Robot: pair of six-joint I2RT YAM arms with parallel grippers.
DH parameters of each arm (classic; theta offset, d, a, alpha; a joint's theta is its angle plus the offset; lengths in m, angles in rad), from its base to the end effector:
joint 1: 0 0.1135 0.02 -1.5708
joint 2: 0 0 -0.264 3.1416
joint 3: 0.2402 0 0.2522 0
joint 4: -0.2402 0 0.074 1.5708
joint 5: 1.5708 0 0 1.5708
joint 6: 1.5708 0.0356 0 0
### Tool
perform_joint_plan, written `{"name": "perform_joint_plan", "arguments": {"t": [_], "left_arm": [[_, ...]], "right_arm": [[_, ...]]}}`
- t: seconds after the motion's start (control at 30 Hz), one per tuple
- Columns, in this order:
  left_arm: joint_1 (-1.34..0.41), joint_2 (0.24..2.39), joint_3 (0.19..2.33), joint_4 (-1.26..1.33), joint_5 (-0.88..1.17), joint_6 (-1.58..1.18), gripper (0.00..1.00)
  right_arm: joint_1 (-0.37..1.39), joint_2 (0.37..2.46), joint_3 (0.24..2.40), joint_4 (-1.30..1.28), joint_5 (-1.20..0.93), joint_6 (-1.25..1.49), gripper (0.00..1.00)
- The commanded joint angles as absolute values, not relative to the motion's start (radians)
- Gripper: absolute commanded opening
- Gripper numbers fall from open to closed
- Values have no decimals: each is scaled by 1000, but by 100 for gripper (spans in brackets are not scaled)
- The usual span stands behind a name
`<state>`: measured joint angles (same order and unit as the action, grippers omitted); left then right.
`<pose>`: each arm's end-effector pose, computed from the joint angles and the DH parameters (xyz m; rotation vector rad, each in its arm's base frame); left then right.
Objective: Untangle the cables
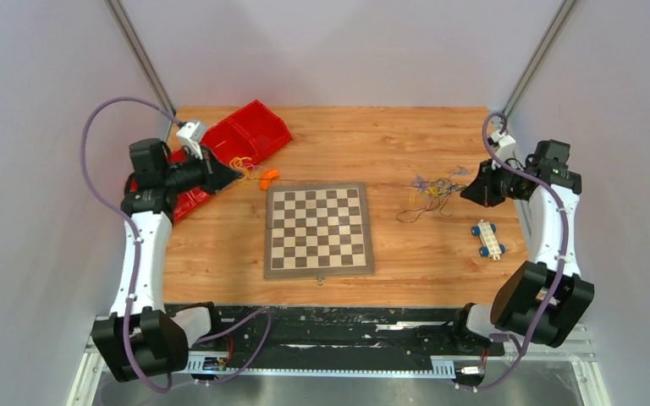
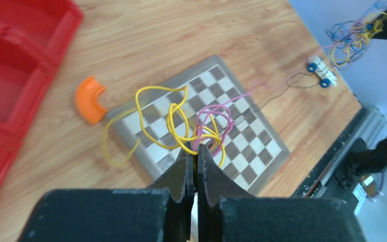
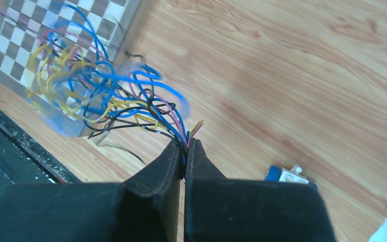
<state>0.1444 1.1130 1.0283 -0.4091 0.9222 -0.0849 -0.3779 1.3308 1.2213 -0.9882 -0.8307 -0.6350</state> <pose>0.2382 0.0060 0.3441 0.3399 1.9352 -0.9020 0.2439 -0.0685 0.3156 -0.5312 2.2240 0.6110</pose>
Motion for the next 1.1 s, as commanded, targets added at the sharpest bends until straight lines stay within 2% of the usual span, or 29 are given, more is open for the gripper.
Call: {"name": "perform_joint_plan", "arguments": {"t": [0.0, 0.17, 0.33, 0.47, 0.53, 0.57, 0.6, 0.63, 0.7, 0.9, 1.07], "left_arm": [[288, 1098, 1118, -556, 948, 73, 0], [370, 1117, 1141, -658, 1019, 193, 0], [256, 1103, 1074, -642, 988, 192, 0], [185, 1110, 1017, -570, 912, 158, 0], [169, 1130, 1016, -557, 917, 168, 30], [164, 1136, 1028, -563, 928, 173, 58], [148, 1143, 1037, -566, 963, 175, 68], [117, 1143, 1051, -564, 982, 173, 82], [43, 1129, 1056, -528, 1031, 144, 97], [-204, 1100, 973, -169, 1016, -143, 100], [-367, 1218, 999, -16, 967, -274, 100]], "right_arm": [[-437, 1384, 1291, -983, -801, -708, 0], [-446, 1416, 1328, -982, -885, -673, 0], [-381, 1422, 1347, -990, -974, -619, 0], [-255, 1399, 1347, -989, -1026, -580, 0], [-174, 1385, 1345, -964, -1039, -543, 0], [-129, 1378, 1343, -938, -1039, -516, 0], [-89, 1372, 1340, -906, -1037, -490, 0], [-46, 1368, 1337, -875, -1035, -460, 0], [47, 1372, 1339, -819, -1029, -417, 0], [245, 1426, 1388, -759, -1034, -363, 0], [314, 1459, 1421, -757, -1052, -360, 0]]}}
